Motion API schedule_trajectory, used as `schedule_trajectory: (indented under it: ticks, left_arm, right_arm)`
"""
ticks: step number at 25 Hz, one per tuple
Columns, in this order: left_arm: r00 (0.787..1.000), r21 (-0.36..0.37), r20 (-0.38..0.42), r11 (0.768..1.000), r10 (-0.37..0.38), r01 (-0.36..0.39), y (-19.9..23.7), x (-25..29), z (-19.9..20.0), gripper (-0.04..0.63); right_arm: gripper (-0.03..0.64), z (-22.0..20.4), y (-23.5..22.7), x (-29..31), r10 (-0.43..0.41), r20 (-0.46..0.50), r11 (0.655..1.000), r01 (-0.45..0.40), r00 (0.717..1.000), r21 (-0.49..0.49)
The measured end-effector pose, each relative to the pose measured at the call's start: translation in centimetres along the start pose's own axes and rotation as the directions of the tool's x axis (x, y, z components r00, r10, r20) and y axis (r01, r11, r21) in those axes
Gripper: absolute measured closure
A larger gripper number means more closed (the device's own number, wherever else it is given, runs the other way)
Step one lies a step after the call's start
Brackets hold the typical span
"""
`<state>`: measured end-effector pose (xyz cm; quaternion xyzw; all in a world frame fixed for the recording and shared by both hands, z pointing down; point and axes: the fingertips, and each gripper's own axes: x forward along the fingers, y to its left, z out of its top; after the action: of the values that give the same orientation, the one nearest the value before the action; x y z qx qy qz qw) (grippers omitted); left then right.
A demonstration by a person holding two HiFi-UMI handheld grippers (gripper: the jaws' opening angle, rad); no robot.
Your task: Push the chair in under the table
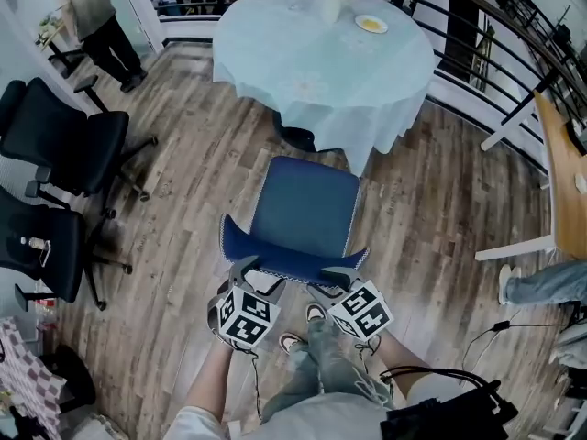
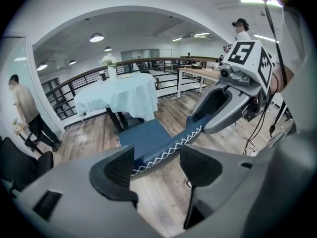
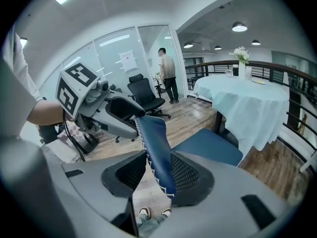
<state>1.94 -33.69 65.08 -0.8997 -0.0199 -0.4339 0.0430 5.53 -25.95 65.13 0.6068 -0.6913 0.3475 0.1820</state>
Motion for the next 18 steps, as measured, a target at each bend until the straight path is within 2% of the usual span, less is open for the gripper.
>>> schedule_trajectory:
  ticks: [18]
  left_arm:
    - [1.0, -0.015, 0.002, 1.0, 0.013, -0.013, 2.1, 6.3, 7.5, 0.311]
  right_arm:
    - [0.46, 2.8, -10.0, -0.9, 0.033, 0.004, 0.999, -0.032, 0.999, -0.044]
